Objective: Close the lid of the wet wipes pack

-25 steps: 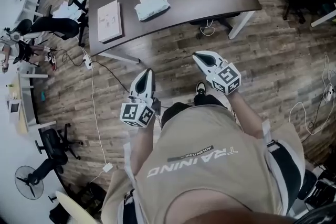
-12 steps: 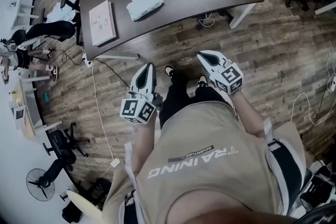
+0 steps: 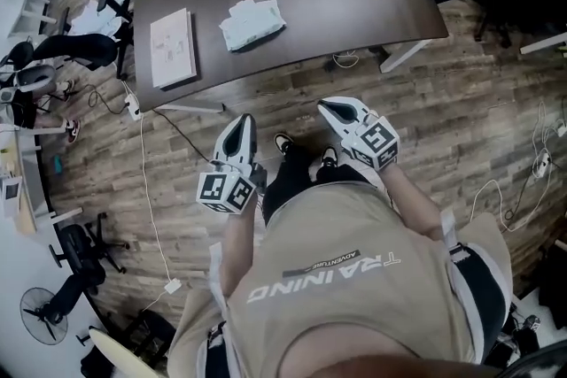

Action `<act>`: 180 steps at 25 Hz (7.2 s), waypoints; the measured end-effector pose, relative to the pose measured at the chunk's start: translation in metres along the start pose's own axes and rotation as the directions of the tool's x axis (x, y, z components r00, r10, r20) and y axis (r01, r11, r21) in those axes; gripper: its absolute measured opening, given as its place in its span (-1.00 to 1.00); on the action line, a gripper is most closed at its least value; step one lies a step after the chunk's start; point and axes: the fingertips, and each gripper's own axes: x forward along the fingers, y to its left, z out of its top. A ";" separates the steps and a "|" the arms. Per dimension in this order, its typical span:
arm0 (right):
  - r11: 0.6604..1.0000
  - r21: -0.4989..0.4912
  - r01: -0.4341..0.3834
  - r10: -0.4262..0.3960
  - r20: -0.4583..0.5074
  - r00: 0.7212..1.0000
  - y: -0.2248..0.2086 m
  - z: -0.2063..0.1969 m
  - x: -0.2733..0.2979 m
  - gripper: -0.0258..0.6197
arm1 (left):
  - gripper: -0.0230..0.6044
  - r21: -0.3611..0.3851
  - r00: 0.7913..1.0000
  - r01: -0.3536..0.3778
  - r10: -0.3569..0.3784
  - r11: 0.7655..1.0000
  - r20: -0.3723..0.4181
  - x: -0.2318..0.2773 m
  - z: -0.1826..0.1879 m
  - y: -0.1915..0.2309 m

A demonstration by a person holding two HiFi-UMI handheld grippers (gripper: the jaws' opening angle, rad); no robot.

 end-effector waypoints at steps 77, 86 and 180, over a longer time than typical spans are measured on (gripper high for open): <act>0.969 0.168 -0.183 0.232 -0.347 0.908 -0.255 0.032 0.381 -0.86 | -0.91 -0.006 0.974 -0.071 0.068 0.997 -0.218 0.289 0.057 0.272; 0.937 0.258 -0.235 0.333 -0.458 0.824 -0.253 0.002 0.399 -0.66 | -0.91 -0.059 0.960 -0.105 0.086 0.993 -0.266 0.274 0.028 0.264; 0.998 -0.065 0.002 -0.048 -0.709 0.703 -0.184 -0.044 0.318 -0.88 | -0.91 -0.028 0.942 0.221 -0.221 0.975 -0.253 0.248 0.038 0.258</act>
